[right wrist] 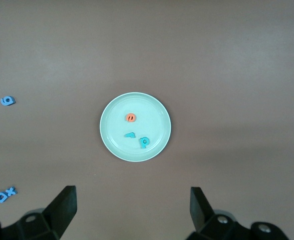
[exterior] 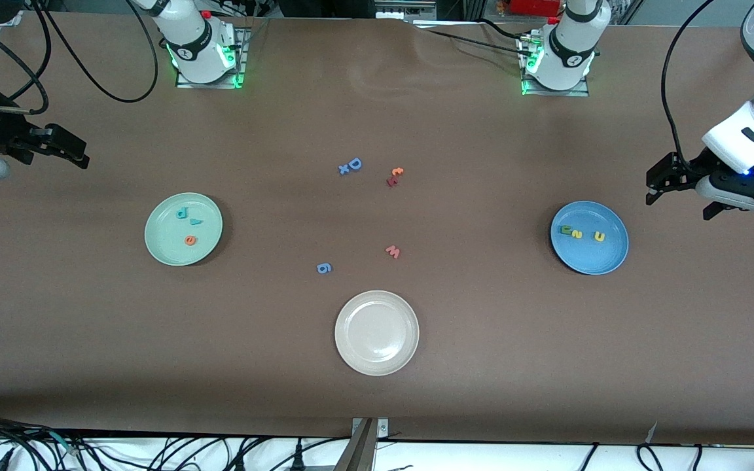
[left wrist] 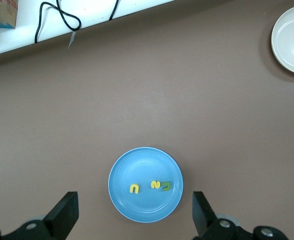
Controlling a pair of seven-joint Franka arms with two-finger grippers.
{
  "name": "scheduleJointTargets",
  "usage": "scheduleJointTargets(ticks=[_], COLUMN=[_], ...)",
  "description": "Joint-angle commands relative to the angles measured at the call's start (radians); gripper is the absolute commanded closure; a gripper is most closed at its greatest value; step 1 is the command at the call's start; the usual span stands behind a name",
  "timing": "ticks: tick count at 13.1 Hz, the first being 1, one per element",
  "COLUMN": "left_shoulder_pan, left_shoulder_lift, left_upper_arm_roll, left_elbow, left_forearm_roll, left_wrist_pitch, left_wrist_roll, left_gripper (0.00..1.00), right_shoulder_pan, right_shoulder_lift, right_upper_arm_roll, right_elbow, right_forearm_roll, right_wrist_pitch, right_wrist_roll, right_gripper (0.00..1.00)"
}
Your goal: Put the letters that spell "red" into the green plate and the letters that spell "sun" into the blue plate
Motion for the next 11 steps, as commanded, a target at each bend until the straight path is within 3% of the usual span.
scheduleJointTargets(ticks=[1,11], left_shoulder_pan=[0.067,0.087], left_shoulder_lift=[-0.008,-0.012], left_upper_arm_roll=[-0.066,-0.087], left_elbow=[0.014,0.017], left_forearm_roll=[0.015,0.018], left_wrist_pitch=[-0.022,-0.022], left_wrist_roll=[0.013,-0.073], left_gripper=[0.0,0.0], right_shoulder_pan=[-0.01,-0.004], right_shoulder_lift=[0.01,0.01], right_upper_arm_roll=[0.006,0.009], right_elbow=[0.022,0.022], right_forearm_roll=[0.012,0.011], right_wrist_pitch=[-0.01,-0.008], right_wrist_roll=[-0.02,-0.017], right_gripper=[0.0,0.0])
